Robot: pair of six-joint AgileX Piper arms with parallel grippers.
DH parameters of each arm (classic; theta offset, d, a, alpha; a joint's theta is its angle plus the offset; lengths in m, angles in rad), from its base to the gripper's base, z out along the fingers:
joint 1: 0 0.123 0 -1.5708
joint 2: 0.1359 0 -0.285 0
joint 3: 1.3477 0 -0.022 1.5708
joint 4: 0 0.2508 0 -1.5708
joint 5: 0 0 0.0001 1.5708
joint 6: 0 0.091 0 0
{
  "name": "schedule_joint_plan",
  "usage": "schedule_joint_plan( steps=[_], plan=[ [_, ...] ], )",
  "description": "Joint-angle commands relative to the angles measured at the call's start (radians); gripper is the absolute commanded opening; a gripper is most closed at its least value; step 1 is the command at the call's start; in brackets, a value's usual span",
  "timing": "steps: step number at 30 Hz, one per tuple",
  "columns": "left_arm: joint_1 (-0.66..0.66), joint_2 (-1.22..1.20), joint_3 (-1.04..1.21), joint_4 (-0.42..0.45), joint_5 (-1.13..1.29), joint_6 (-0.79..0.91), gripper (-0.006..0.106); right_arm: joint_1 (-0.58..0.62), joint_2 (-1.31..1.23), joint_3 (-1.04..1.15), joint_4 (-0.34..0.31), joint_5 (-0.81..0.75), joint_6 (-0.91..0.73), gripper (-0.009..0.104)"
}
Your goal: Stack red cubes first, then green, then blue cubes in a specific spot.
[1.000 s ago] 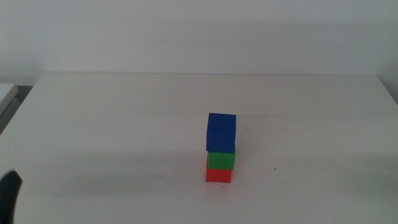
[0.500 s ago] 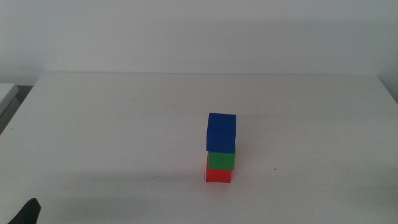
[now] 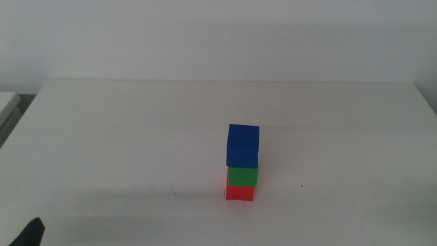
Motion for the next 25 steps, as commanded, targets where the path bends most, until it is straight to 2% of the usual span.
schedule_joint_plan(
  steps=[1,3,7,9,25],
  plan=[
    [0.001,-0.004,0.0,0.006,-0.01,-0.008,0.094,-0.009,-0.004,0.005,-0.047,-0.007,-0.026,0.087],
    [0.001,-0.004,0.0,0.006,-0.01,-0.008,0.094,-0.009,-0.004,0.005,-0.054,-0.007,-0.118,0.087],
    [0.001,-0.004,0.0,0.006,-0.01,-0.008,0.094,-0.009,-0.004,0.023,0.074,-0.033,-0.382,0.087],
    [0.001,-0.004,0.0,0.006,-0.01,-0.008,0.094,-0.009,-0.004,0.035,0.076,-0.132,-0.377,0.087],
    [0.001,-0.004,0.0,0.006,-0.01,-0.008,0.094,-0.009,-0.004,0.035,0.068,-0.141,-0.35,0.087]
  ],
)
